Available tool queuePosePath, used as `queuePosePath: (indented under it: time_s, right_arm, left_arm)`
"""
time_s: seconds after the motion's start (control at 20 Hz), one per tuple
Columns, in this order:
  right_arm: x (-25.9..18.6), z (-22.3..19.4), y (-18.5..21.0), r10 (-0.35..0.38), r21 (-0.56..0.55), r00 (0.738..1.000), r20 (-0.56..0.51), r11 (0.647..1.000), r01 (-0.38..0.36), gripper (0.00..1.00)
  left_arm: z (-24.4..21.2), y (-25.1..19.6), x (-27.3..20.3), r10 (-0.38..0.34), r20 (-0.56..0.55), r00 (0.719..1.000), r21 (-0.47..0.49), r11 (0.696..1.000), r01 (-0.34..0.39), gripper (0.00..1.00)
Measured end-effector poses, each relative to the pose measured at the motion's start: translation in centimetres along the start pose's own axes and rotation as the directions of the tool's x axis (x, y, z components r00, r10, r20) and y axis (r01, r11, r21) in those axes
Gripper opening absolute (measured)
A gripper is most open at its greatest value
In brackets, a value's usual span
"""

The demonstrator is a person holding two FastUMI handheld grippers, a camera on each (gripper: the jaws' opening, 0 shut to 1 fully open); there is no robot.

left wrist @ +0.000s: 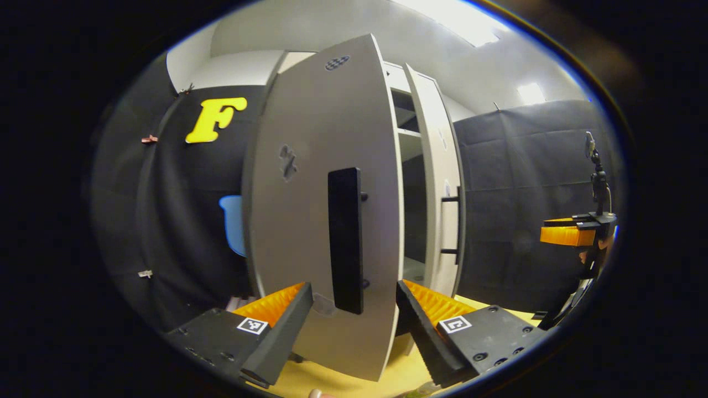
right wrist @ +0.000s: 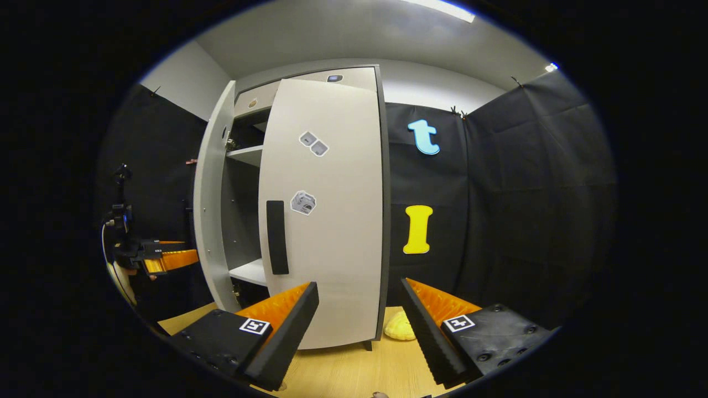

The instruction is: Grasp the bottle in the cabinet with the left hand and place it on the coaster, then close the right door with the right hand and the left door with the left hand.

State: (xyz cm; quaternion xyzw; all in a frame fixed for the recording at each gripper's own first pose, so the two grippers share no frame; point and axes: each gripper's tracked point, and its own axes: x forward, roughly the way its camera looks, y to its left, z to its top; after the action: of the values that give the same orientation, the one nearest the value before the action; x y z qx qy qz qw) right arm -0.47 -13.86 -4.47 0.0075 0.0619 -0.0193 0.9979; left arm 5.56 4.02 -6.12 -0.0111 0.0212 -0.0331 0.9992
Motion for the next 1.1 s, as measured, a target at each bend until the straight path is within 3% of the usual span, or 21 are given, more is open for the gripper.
queuePosePath:
  time_s: [0.4,0.9,1.1]
  right_arm:
    - [-0.9,-0.7,-0.5,0.009,-0.002,1.0,-0.015,1.0,-0.009,0.98]
    - [0.0,0.9,2.3,0.087,0.028,0.996,0.023,0.996,-0.087,0.98]
    - [0.6,0.2,2.7,0.082,0.013,0.997,0.0,0.997,-0.082,0.98]
  left_arm:
    - [0.5,-2.6,0.3,-0.034,0.006,0.999,0.0,0.999,0.034,0.95]
    - [1.0,-2.2,-2.5,0.041,0.011,0.999,-0.011,0.999,-0.041,0.95]
    - [2.1,-1.6,-3.3,0.068,0.029,0.997,-0.005,0.998,-0.067,0.95]
